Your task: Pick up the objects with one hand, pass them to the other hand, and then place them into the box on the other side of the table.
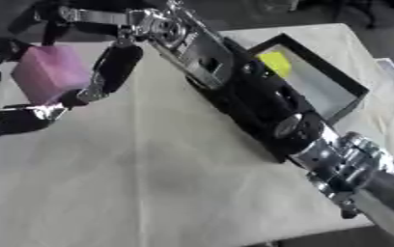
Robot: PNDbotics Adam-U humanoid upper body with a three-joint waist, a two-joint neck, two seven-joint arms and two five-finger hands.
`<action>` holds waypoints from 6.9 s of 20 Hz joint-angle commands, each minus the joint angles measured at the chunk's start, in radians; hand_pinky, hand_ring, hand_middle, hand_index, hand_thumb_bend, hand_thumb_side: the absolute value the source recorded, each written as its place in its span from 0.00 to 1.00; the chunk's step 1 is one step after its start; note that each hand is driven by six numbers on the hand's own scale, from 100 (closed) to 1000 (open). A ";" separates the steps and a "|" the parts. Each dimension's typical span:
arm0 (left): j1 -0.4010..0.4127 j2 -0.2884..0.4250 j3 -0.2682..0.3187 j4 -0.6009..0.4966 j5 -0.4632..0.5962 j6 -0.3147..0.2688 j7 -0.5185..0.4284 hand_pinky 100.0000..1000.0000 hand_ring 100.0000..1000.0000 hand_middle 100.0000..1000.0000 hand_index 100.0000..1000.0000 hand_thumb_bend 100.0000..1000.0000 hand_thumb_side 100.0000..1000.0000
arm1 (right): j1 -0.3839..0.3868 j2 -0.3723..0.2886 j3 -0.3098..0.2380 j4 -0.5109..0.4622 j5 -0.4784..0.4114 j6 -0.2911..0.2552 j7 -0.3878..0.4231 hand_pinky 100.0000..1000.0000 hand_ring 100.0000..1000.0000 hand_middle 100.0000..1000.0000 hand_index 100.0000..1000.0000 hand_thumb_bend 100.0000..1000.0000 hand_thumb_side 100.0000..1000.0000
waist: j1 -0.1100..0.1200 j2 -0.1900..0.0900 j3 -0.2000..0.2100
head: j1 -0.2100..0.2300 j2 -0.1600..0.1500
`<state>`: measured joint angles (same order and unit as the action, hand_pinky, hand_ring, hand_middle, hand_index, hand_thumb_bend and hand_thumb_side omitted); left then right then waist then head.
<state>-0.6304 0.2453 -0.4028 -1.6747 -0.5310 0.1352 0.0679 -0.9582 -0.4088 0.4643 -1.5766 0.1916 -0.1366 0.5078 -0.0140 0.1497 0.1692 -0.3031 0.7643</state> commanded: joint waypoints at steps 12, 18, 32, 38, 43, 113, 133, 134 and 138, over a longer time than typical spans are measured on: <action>0.001 0.013 -0.007 -0.044 0.025 -0.024 0.014 0.75 0.54 0.40 0.47 0.00 0.04 | -0.018 0.008 -0.002 0.048 0.048 -0.038 -0.033 0.86 0.76 0.86 0.85 0.38 0.04 | -0.008 -0.018 0.005 | -0.014 0.006; 0.004 0.009 -0.008 -0.037 0.027 -0.030 0.018 0.75 0.54 0.40 0.47 0.00 0.05 | -0.012 0.009 0.001 0.052 -0.011 -0.018 -0.048 0.86 0.70 0.65 0.65 0.33 0.00 | -0.007 -0.016 0.005 | -0.019 0.006; 0.008 0.004 -0.008 -0.031 0.019 -0.016 0.025 0.75 0.55 0.43 0.56 0.12 0.08 | -0.004 -0.001 0.003 0.038 -0.086 0.018 -0.009 0.83 0.60 0.45 0.49 0.31 0.00 | -0.009 -0.019 0.007 | -0.019 0.006; 0.008 0.007 -0.010 -0.027 -0.009 0.001 0.033 0.79 0.65 0.54 0.76 0.59 0.28 | -0.005 -0.006 -0.001 0.034 -0.093 0.036 -0.019 0.83 0.59 0.44 0.48 0.32 0.00 | -0.009 -0.020 0.006 | -0.018 0.006; 0.007 0.003 -0.008 -0.024 -0.086 0.035 0.016 0.82 0.69 0.56 0.78 0.74 0.39 | -0.007 -0.009 -0.003 0.029 -0.097 0.045 -0.028 0.82 0.58 0.44 0.47 0.32 0.00 | -0.008 -0.021 0.005 | -0.020 0.006; 0.069 0.056 0.013 -0.037 -0.156 0.072 -0.048 0.85 0.72 0.59 0.79 0.79 0.29 | 0.281 -0.454 -0.315 0.228 0.037 0.048 -0.392 0.81 0.58 0.41 0.45 0.35 0.05 | -0.005 -0.022 -0.029 | -0.084 0.006; 0.070 0.058 0.015 -0.043 -0.151 0.074 -0.042 0.86 0.72 0.59 0.79 0.79 0.32 | 0.445 -0.541 -0.374 0.253 0.241 0.033 -0.427 0.87 0.77 0.75 0.83 0.35 0.10 | -0.003 -0.019 -0.031 | -0.132 0.006; 0.071 0.058 0.015 -0.043 -0.150 0.074 -0.042 0.86 0.72 0.59 0.78 0.79 0.32 | 0.446 -0.542 -0.377 0.251 0.257 0.031 -0.427 0.88 0.79 0.78 0.85 0.37 0.18 | -0.003 -0.019 -0.030 | -0.132 0.006; 0.073 0.058 0.016 -0.043 -0.149 0.075 -0.041 0.86 0.72 0.59 0.78 0.79 0.32 | 0.448 -0.544 -0.390 0.242 0.312 0.014 -0.449 0.88 0.83 0.83 0.89 0.53 0.33 | -0.005 -0.020 -0.030 | -0.128 0.006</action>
<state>-0.5457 0.2821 -0.3974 -1.6973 -0.6826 0.2099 0.0221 -0.5005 -0.9036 0.0935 -1.3200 0.4840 -0.1155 0.0651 -0.0140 0.1497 0.1390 -0.4335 0.7716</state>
